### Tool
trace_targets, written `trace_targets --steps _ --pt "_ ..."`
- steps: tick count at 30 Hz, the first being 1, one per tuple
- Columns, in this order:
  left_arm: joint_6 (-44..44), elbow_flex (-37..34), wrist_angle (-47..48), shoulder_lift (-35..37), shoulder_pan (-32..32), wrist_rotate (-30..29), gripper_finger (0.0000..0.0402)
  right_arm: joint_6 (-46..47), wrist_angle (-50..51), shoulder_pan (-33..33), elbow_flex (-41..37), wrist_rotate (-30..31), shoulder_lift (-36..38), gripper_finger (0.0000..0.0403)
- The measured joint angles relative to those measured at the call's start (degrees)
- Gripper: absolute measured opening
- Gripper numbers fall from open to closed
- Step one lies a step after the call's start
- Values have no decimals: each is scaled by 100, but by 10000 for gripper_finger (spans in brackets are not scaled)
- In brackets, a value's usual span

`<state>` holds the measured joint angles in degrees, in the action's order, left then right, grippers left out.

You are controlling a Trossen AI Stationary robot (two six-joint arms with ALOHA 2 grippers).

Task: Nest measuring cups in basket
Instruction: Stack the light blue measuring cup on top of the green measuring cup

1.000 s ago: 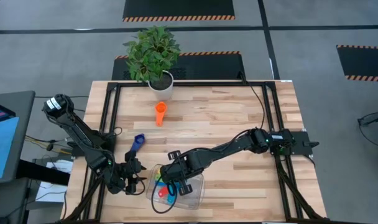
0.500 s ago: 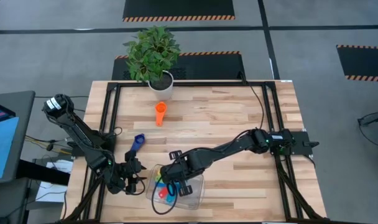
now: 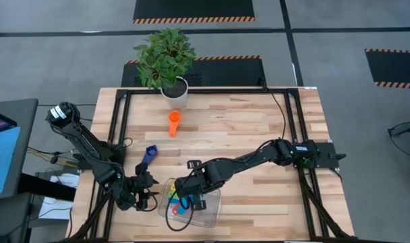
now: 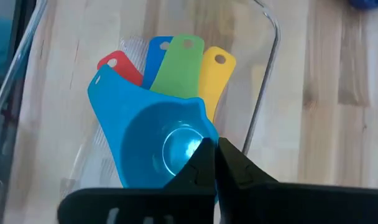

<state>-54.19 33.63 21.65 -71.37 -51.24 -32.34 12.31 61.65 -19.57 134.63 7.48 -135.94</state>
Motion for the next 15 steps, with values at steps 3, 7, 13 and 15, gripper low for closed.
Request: trace_targets --steps 3,7,13,15 --pt "0 0 1 0 0 0 192 449 4 0 1 0 0 5" --pt "0 0 20 0 2 0 192 1261 34 -22 31 0 0 9" --pt "0 0 43 0 1 0 192 2382 173 -105 21 141 -16 5" --pt "0 0 42 0 0 0 192 2923 174 -133 -19 430 -22 5"
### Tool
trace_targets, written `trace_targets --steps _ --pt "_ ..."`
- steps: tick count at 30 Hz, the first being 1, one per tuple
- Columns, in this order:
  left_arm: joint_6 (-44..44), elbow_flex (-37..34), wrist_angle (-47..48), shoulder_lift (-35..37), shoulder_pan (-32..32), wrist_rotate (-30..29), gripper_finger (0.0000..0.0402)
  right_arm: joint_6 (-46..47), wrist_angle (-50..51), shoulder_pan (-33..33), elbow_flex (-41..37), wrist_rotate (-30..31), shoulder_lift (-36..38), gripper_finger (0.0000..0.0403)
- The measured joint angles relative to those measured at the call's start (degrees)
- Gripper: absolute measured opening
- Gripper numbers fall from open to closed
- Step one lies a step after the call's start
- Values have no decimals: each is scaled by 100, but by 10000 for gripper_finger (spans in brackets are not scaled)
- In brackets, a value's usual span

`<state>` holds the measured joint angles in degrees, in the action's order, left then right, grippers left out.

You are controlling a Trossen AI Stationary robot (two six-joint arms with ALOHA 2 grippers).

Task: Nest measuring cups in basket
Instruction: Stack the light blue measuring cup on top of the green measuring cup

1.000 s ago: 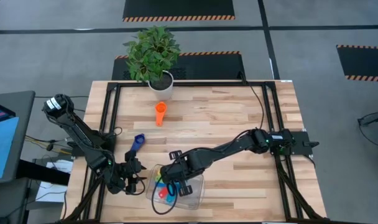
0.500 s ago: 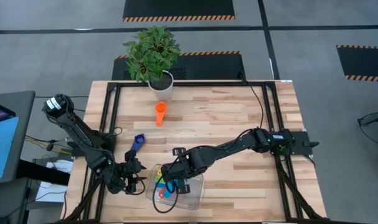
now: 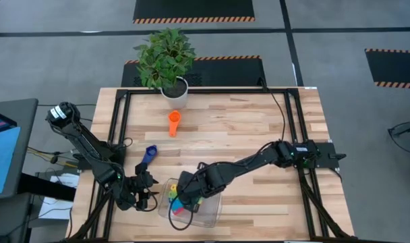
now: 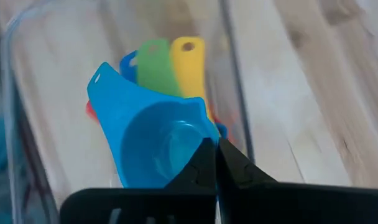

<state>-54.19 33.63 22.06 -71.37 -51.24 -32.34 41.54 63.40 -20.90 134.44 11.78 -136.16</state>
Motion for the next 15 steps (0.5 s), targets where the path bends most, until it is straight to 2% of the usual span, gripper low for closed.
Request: trace_targets --steps 10,15 --pt "0 0 7 0 1 43 192 1794 243 -251 -73 574 -6 5" --pt "0 0 7 0 2 46 192 2415 216 -389 -73 738 -6 20"
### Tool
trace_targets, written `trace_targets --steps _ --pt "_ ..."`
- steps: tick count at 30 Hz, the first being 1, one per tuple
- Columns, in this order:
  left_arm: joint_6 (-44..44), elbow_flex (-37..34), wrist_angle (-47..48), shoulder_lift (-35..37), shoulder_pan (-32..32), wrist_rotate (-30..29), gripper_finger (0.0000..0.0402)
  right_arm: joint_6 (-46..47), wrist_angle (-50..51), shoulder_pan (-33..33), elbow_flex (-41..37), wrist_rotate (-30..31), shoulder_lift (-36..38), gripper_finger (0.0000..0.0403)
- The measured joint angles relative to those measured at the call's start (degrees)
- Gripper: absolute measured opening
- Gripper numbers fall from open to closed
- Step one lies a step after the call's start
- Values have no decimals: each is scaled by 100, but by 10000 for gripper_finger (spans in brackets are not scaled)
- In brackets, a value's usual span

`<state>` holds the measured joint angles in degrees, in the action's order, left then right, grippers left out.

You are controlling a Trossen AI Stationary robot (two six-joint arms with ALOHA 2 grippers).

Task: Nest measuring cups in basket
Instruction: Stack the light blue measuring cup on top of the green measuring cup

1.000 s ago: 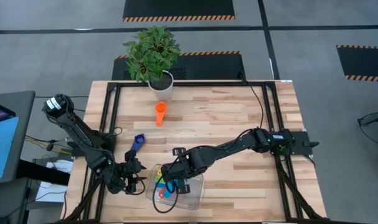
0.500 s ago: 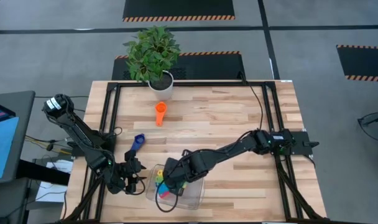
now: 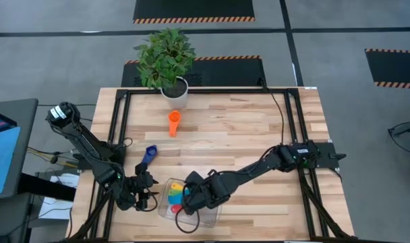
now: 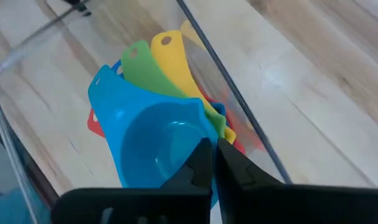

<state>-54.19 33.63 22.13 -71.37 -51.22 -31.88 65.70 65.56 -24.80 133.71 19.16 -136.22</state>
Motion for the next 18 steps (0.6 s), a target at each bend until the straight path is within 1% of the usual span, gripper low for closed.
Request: trace_targets --steps 4,8,18 --pt "0 0 3 0 0 0 192 244 -19 -75 0 80 0 31" --pt "0 0 33 0 -2 4 192 393 -28 -76 0 348 0 43" --pt "0 0 126 0 -13 15 192 303 -169 -68 0 335 0 84"
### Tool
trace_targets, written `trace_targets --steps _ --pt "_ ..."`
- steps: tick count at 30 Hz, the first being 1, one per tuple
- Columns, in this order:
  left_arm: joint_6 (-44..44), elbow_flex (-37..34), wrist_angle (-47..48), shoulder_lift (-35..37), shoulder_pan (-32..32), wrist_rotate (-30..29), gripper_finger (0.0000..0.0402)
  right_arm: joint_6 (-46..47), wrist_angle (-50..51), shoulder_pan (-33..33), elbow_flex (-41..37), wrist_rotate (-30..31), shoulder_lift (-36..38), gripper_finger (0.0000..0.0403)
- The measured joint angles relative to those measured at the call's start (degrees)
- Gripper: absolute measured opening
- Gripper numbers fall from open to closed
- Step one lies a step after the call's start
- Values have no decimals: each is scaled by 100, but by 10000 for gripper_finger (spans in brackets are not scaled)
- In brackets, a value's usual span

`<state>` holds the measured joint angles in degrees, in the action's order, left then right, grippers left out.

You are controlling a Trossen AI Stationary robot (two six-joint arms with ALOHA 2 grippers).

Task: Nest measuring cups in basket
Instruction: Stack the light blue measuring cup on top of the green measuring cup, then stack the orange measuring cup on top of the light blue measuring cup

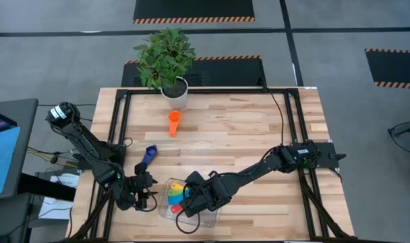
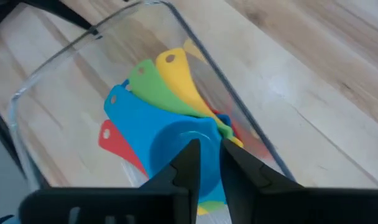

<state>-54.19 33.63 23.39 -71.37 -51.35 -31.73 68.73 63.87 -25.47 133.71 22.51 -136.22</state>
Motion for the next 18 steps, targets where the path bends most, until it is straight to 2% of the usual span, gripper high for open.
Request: trace_targets --steps 7,13,16,18 --pt "0 0 34 0 0 -2 192 -810 -185 56 2 83 0 112" --pt "113 0 597 0 0 -115 192 -3160 -250 284 7 1247 63 106" --pt "-91 0 1051 0 0 -293 192 -4291 104 449 7 1915 63 100" --pt "-330 0 1274 0 8 -496 192 -4874 552 579 7 2565 63 94"
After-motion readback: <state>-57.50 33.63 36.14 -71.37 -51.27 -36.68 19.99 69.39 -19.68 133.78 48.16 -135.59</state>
